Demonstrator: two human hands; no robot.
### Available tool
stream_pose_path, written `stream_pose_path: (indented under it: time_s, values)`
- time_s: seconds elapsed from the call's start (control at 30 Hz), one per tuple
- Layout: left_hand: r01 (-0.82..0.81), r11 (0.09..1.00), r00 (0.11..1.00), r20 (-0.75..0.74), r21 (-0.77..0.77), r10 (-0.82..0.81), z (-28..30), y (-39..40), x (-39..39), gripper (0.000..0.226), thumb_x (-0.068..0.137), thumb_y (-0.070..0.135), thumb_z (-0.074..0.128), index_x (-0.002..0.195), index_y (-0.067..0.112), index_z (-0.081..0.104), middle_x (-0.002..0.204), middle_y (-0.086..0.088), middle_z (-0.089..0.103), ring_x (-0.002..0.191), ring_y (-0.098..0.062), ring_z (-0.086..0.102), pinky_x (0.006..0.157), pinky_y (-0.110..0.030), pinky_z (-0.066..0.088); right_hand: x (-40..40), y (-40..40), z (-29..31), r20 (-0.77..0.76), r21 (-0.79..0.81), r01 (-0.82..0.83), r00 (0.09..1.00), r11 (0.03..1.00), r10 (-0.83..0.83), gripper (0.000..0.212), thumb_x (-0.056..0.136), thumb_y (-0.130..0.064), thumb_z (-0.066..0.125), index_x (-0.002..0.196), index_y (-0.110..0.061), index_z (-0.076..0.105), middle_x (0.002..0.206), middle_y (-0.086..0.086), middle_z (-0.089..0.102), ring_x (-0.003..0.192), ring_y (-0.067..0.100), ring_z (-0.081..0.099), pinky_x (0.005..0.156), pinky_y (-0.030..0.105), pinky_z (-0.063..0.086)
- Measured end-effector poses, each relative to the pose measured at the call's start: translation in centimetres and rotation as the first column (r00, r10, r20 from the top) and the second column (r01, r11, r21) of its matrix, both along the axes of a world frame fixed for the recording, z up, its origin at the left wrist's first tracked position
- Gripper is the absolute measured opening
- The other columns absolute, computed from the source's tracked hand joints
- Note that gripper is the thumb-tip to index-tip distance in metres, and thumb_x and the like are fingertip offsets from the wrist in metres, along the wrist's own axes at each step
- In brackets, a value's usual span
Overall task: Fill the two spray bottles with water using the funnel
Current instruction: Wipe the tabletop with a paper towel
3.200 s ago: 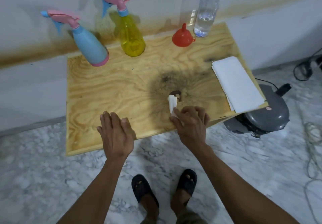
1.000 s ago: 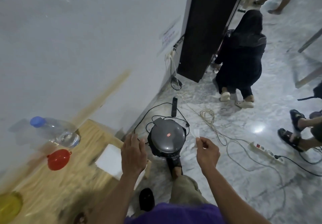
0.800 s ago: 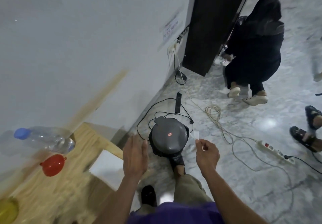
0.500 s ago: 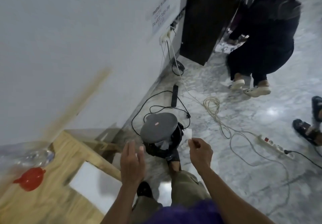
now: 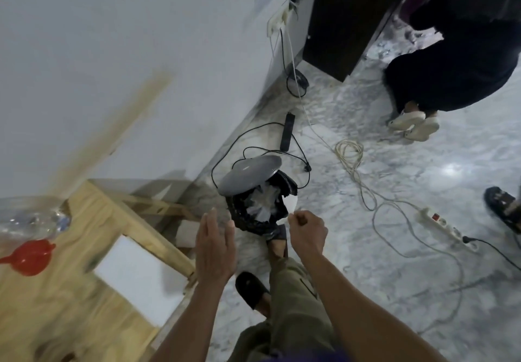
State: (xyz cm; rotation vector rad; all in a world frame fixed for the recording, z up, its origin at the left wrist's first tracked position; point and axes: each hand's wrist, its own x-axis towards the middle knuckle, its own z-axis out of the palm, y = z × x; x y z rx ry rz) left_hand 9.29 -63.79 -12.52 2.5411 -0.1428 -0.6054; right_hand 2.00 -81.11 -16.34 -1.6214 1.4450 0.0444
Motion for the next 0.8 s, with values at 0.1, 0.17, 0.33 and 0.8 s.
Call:
stream_pose_path:
  time_s: [0.1, 0.17, 0.33, 0.8]
  values:
    - [-0.010, 1.000, 1.000, -0.009, -0.008, 0.010, -0.7, -0.1, -0.3, 0.067, 0.102, 0.051, 0.032, 0.155, 0.010, 0.029, 0.161, -0.016, 0.029, 0.151, -0.031, 0.022, 0.120, -0.042, 0.022, 0.9, 0.3, -0.8, 0.013, -0.013, -0.029, 0.999, 0.999, 0.029, 0.014, 0.091, -0.026, 0.067, 0.095, -0.016, 0.076, 0.091, 0.002, 0.075, 0.091, 0.020, 0.066, 0.084, 0.025, 0.048]
    - [-0.015, 1.000, 1.000, -0.009, -0.017, 0.015, -0.8, -0.3, -0.3, 0.067, 0.102, 0.051, 0.031, 0.155, 0.011, 0.027, 0.162, -0.015, 0.028, 0.152, -0.029, 0.021, 0.121, -0.041, 0.021, 1.6, 0.4, -0.8, 0.033, -0.006, -0.027, 0.999, 1.000, 0.027, 0.014, 0.091, -0.026, 0.067, 0.097, -0.016, 0.076, 0.090, 0.001, 0.075, 0.092, 0.019, 0.067, 0.085, 0.028, 0.051]
    - [-0.026, 1.000, 1.000, -0.004, -0.011, 0.026, -0.2, -0.7, 0.2, 0.061, 0.104, 0.042, 0.038, 0.156, 0.012, 0.025, 0.163, -0.013, 0.025, 0.152, -0.027, 0.019, 0.121, -0.039, 0.019, 2.6, 0.4, -2.0, 0.044, 0.073, -0.070, 0.997, 0.995, 0.067, 0.039, 0.088, -0.034, 0.072, 0.120, -0.013, 0.068, 0.104, 0.000, 0.074, 0.107, 0.020, 0.065, 0.101, 0.039, 0.051]
    - [-0.042, 0.994, 0.997, 0.061, -0.097, 0.048, 2.6, -0.5, 0.8, 0.064, 0.102, 0.051, 0.040, 0.152, 0.011, 0.035, 0.157, -0.013, 0.036, 0.146, -0.024, 0.031, 0.115, -0.033, 0.027, 1.8, -0.5, 1.8, 0.111, 0.025, -0.148, 0.983, 0.989, 0.144, 0.050, 0.089, -0.036, 0.073, 0.132, -0.014, 0.062, 0.119, 0.004, 0.069, 0.105, 0.016, 0.064, 0.083, 0.022, 0.043]
